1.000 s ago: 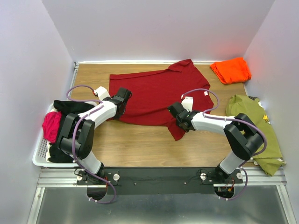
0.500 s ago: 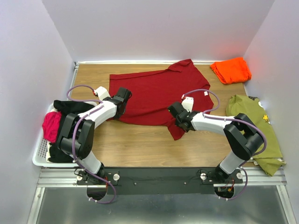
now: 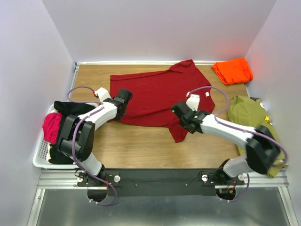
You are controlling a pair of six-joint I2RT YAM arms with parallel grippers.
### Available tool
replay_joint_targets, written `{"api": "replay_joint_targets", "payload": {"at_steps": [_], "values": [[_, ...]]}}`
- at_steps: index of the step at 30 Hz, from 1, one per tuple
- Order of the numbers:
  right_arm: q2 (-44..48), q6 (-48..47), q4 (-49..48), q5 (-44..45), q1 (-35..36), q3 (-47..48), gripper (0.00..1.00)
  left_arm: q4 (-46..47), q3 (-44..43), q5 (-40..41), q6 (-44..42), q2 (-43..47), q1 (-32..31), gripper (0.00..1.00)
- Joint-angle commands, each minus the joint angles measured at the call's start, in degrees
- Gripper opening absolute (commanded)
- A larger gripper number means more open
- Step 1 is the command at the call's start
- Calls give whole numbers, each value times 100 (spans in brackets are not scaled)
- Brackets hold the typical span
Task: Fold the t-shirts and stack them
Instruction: Grap the side of the flattened tshirt closest away from the robot with both arms, then fold the flattened tshirt in 1/3 of the way
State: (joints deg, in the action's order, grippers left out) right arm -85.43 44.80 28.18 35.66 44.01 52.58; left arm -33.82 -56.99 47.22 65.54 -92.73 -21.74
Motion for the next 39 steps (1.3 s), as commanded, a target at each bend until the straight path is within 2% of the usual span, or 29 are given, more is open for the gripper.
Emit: {"api": "replay_joint_targets", "payload": {"at_steps": [1,6,13,20,29,39], "values": [[1474,407,1022,784,46,52,1,-45,136,-11,20,360,-189,0],[2669,820,1688,1109,46,42,1,-458,57,94,406,607,-629,0],[3426,1074,2638,1864,46,560,1,-1468,-268,331,1231,668,-1446,0],[3989,1383,3281,2226,46,763,1,-2821,-304,569,2252,1211,-1878,0],[4140,1594,3536,2244,46,789,1,-3007,-5,621,2657,2074,-1887,0],[3551,1769,3475,2639,46,877,1,-2981,-242,797,2771,1425,-1808,0]]}}
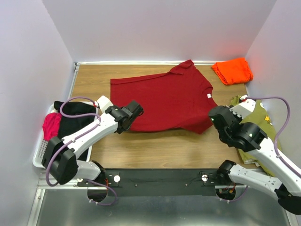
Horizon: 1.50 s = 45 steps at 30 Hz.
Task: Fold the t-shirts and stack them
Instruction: Fold the flattened tshirt in 1/3 of the way
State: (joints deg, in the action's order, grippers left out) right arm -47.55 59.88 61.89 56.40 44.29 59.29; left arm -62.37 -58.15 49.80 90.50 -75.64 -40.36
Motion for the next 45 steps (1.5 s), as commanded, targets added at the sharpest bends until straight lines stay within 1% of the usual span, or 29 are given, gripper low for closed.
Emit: {"api": "replay_joint_targets", "payload": {"at_steps": [1,4,5,6,12,14,16,22,24,27,31,36,40,41,45], "values": [[-298,279,87,652,18,223,1,-100,-152,539,249,-329,150,0],[-509,148,-141,775,9,311,1,102,-179,575,100,-452,344,0],[-562,77,-229,811,18,320,1,233,-188,592,56,-469,510,0],[-684,-97,-447,837,18,355,1,304,-223,601,-23,-487,581,0],[-1300,-634,-1142,1048,9,557,1,892,-512,654,-717,-592,1091,0],[-1564,-731,-1301,1074,0,601,1,1068,-592,636,-919,-724,1162,0],[-1791,-1038,-1722,1049,-52,602,1,1218,-671,610,-1069,-838,1240,0],[-2267,-2093,-3022,302,-693,505,1,1464,-794,496,-1245,-1313,1311,0],[-2417,-2409,-3357,21,-999,531,1,1543,-820,469,-1297,-1444,1346,0],[-2531,-2743,-3569,-164,-1308,610,1,1508,-882,487,-1315,-1515,1373,0],[-2558,-3078,-3807,-437,-1695,838,1,1543,-970,539,-1464,-1454,1390,0],[-2584,-3386,-3948,-665,-1863,1032,1,1491,-1251,566,-1632,-1445,1399,0],[-2303,-3491,-3948,-762,-1872,1041,1,1184,-1488,662,-1562,-1323,1399,0],[-2111,-3518,-3948,-754,-1863,1024,1,1131,-1515,645,-1570,-1279,1399,0],[-1610,-3571,-3843,-736,-1863,813,1,1087,-1348,575,-1641,-866,1390,0]]}}
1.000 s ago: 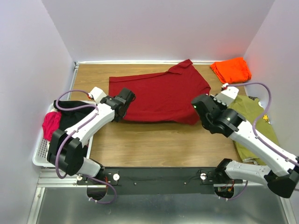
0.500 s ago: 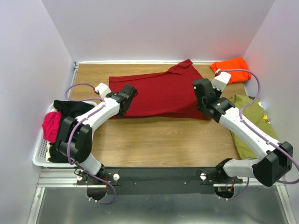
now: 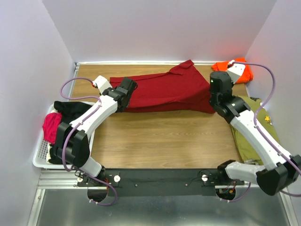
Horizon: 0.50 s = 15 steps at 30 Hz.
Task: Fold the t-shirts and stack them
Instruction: Fold the flattened tshirt in 1/3 of the way
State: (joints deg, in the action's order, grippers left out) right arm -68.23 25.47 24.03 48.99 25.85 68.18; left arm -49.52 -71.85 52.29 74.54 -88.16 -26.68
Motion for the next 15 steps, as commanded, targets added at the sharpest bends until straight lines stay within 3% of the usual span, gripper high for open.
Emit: {"api": "replay_joint_targets", "payload": {"at_steps": [1,15], "values": [[607,-52,196,49,-18,-103,1,-251,170,282,-36,492,22,0],[1733,853,1769,5,-18,-754,1,-568,1191,88,306,1231,-75,0]]}}
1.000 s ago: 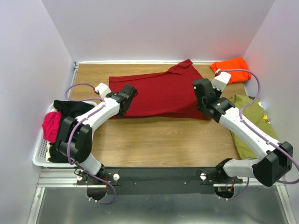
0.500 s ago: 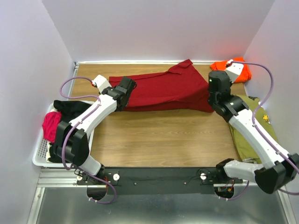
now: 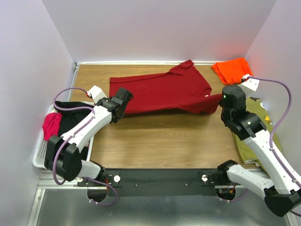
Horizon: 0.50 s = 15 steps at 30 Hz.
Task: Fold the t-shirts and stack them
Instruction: Fold the flattened tshirt in 1/3 of the way
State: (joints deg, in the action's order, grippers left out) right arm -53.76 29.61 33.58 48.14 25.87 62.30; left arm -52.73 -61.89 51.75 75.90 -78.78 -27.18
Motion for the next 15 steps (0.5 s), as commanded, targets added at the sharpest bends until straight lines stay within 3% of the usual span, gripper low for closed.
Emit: {"api": "replay_joint_targets", "payload": {"at_steps": [1,15], "values": [[400,519,947,125,-20,-183,1,-307,212,143,188,319,-42,0],[910,1390,2161,-33,-20,-254,1,-1002,335,187,794,592,-375,0]]}}
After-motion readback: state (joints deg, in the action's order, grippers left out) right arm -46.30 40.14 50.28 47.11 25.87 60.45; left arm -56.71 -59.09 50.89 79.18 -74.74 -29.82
